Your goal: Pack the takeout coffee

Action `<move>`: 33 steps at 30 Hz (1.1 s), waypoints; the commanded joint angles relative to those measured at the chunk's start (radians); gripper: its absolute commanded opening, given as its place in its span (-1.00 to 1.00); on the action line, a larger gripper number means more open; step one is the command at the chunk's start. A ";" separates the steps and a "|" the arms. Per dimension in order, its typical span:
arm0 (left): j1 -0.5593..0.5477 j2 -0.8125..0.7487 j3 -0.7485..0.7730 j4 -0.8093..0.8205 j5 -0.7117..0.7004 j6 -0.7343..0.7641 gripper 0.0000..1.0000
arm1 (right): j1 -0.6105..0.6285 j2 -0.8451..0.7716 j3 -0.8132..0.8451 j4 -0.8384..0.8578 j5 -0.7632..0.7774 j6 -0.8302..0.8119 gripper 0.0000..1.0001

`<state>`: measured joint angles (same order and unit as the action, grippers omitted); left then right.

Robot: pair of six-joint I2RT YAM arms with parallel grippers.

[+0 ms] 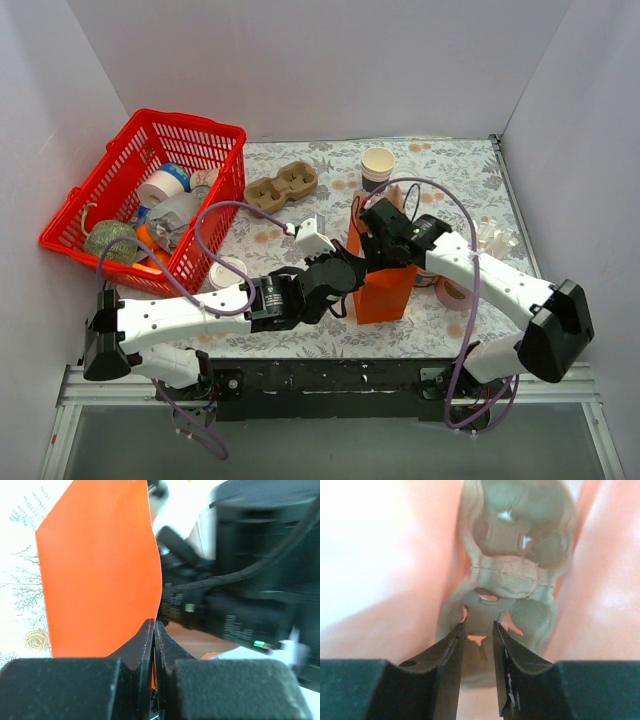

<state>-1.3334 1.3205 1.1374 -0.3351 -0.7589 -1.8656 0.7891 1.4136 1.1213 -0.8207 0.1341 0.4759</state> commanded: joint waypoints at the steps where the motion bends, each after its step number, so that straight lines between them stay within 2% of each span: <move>1: -0.009 -0.020 -0.024 0.025 -0.036 -0.003 -1.00 | 0.001 -0.105 0.107 0.045 0.019 -0.029 -0.19; 8: -0.009 -0.023 -0.027 0.008 -0.051 -0.004 -1.00 | -0.001 -0.151 0.089 0.022 0.059 -0.025 -0.21; 14: -0.009 -0.021 -0.018 -0.041 -0.082 -0.041 -1.00 | -0.001 -0.102 0.045 -0.121 -0.050 -0.031 -0.36; 16: -0.009 -0.024 -0.019 -0.041 -0.088 -0.043 -1.00 | -0.001 -0.090 -0.009 -0.101 -0.071 -0.033 -0.38; 21: -0.009 -0.027 -0.015 -0.044 -0.094 -0.040 -1.00 | -0.002 -0.045 -0.083 -0.002 -0.234 -0.037 -0.40; 29: -0.009 -0.024 -0.001 -0.038 -0.085 -0.027 -1.00 | -0.004 0.034 -0.109 -0.020 -0.065 -0.036 -0.41; 33: -0.009 -0.023 0.008 -0.036 -0.082 -0.020 -1.00 | -0.005 0.042 -0.135 0.000 -0.041 -0.030 -0.40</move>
<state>-1.3388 1.3182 1.1210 -0.3370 -0.8112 -1.9049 0.7856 1.4437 1.0126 -0.8246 0.0486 0.4458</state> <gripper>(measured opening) 0.009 0.295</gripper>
